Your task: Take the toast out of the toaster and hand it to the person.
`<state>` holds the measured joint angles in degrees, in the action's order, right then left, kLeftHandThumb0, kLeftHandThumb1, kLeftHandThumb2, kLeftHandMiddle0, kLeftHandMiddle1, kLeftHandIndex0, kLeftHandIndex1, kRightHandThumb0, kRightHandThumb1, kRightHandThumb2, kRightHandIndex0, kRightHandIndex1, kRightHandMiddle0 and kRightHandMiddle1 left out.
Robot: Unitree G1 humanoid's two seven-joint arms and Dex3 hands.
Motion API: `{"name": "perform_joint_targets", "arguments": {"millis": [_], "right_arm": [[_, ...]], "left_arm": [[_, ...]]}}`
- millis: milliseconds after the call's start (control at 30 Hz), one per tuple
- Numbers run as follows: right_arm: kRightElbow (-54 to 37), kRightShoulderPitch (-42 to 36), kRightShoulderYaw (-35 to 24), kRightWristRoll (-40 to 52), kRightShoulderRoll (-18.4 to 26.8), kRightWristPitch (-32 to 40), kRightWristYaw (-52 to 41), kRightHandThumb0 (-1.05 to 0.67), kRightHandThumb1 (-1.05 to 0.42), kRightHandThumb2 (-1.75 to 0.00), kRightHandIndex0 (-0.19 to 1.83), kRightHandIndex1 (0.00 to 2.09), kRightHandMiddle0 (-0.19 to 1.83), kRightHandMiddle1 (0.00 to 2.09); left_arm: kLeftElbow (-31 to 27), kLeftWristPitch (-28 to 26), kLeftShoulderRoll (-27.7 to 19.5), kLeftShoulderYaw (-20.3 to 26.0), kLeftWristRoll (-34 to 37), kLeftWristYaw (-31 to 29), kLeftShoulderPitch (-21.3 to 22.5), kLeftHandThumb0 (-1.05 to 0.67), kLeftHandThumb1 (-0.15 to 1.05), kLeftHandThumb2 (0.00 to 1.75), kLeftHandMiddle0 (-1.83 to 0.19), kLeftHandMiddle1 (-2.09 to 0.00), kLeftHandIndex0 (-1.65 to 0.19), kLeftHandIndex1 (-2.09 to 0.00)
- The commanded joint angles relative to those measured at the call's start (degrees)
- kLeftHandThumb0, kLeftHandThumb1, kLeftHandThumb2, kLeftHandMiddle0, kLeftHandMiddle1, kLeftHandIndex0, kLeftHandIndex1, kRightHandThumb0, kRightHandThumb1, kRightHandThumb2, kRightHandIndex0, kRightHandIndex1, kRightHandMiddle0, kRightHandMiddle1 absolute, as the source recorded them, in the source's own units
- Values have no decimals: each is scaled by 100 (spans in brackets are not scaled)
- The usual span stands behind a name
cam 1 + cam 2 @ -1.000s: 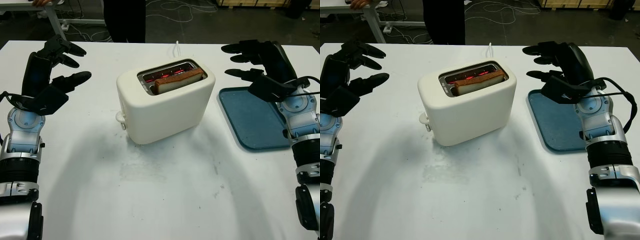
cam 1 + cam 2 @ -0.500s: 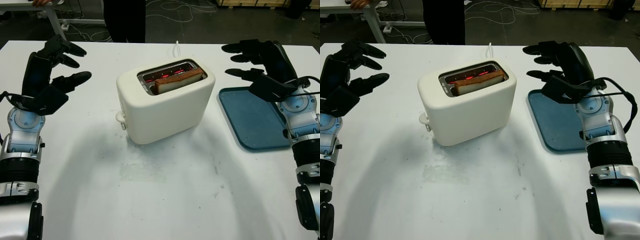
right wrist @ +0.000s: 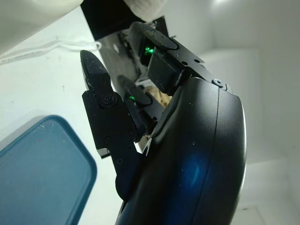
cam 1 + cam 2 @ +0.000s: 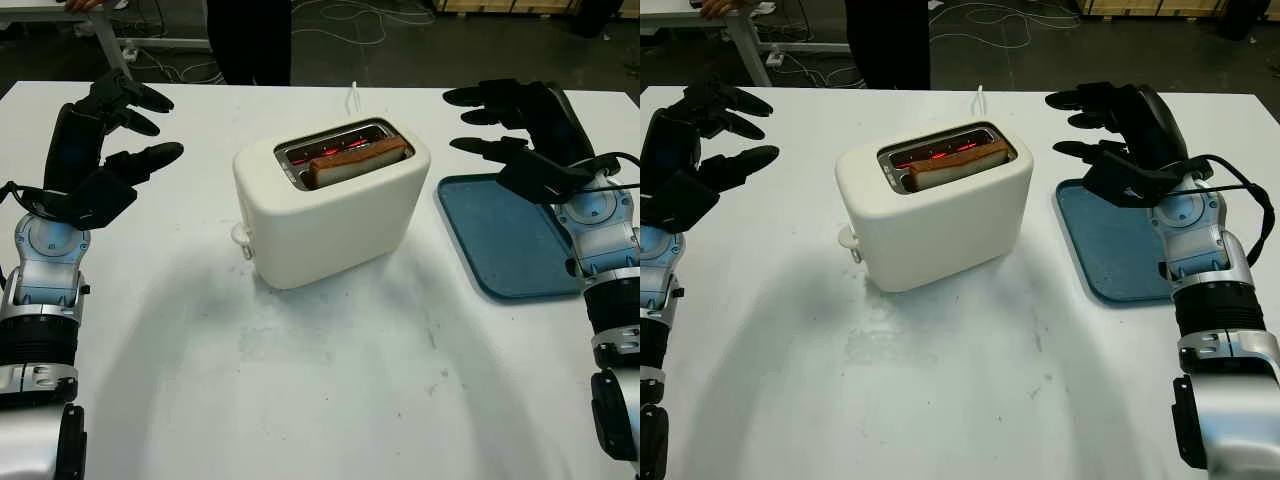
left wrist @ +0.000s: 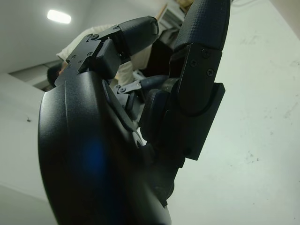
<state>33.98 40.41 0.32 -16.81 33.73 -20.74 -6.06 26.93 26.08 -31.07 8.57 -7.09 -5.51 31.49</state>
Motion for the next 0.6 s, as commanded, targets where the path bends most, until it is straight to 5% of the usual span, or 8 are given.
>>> {"name": "perform_joint_targets", "arguments": {"millis": [0, 567], "right_arm": [[-14, 53, -29, 42, 30, -69, 19, -30, -78, 0, 96, 0, 87, 0], [-24, 34, -32, 40, 20, -92, 53, -28, -78, 0, 96, 1, 88, 1]], "left_arm": [[-74, -47, 15, 0, 9, 20, -5, -89, 92, 13, -43, -132, -40, -119], [-10, 25, -13, 3, -49, 84, -3, -90, 92, 14, -43, -132, -39, -120]]}}
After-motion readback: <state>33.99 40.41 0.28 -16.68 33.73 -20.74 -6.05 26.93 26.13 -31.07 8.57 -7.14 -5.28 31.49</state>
